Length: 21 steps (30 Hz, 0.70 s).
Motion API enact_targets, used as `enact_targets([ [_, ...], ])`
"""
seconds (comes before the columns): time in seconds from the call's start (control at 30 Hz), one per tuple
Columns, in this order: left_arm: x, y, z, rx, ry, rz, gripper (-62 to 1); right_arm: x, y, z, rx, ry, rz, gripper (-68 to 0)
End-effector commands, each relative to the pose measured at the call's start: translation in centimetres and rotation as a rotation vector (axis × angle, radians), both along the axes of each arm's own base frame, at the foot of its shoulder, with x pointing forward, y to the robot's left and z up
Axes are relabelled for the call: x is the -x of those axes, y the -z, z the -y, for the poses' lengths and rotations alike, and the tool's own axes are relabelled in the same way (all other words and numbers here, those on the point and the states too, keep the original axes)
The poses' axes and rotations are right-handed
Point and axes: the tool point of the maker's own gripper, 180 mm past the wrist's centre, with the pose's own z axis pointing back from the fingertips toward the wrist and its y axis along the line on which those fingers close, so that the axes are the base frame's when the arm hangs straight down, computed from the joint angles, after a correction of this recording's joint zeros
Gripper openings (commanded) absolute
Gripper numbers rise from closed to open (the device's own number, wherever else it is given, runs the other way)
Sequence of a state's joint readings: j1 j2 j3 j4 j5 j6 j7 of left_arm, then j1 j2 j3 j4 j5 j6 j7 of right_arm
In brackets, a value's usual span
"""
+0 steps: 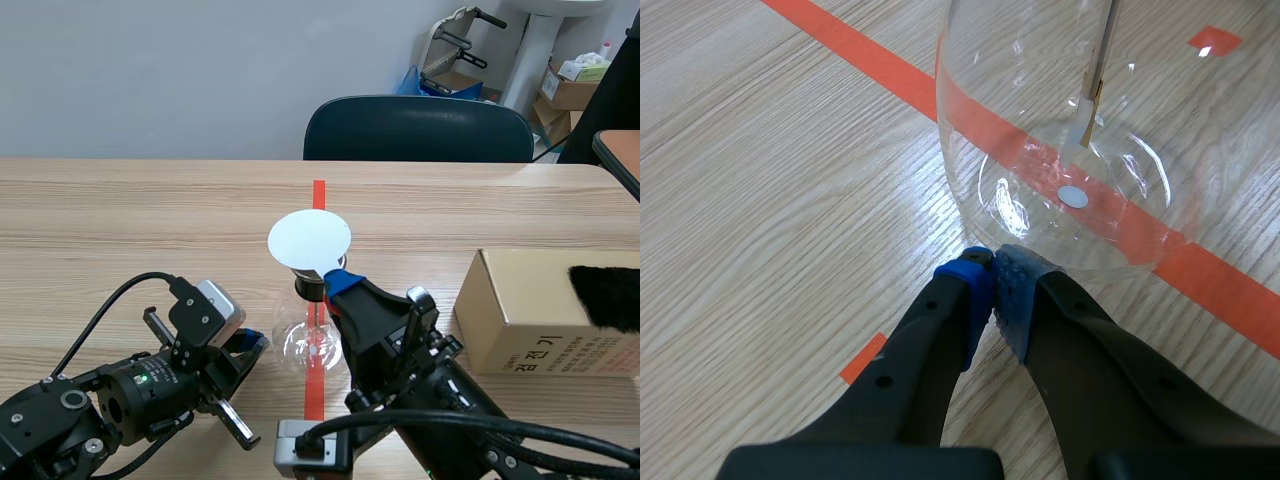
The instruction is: Do the electroscope experiment
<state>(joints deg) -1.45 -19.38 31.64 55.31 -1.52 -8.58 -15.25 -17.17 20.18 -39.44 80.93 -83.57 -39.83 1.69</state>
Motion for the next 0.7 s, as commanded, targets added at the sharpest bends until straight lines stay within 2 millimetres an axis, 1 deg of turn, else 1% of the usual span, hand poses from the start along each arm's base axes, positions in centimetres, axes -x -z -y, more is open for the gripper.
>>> enact_targets([
  [0.0,-0.4,-1.0,0.5,0.027,0.001,0.027,-57.3,-0.4,-1.0,0.0,-0.009,-0.006,0.036,-66.3],
  [0.23,-0.4,-1.0,0.5,0.027,0.001,0.027,-57.3,-0.4,-1.0,0.0,-0.009,-0.007,0.036,-66.3],
  [0.37,-0.4,-1.0,0.5,0.027,0.001,0.027,-57.3,-0.8,-1.1,0.5,-0.014,0.03,0.037,-66.2],
  [0.5,-0.4,-1.0,0.5,0.027,0.001,0.027,-57.3,-1.8,-1.3,2.0,-0.03,0.127,0.04,-66.3],
  [0.67,-0.4,-1.0,0.5,0.028,0.001,0.027,-57.3,-3.1,-1.6,4.6,-0.055,0.289,0.045,-66.3],
])
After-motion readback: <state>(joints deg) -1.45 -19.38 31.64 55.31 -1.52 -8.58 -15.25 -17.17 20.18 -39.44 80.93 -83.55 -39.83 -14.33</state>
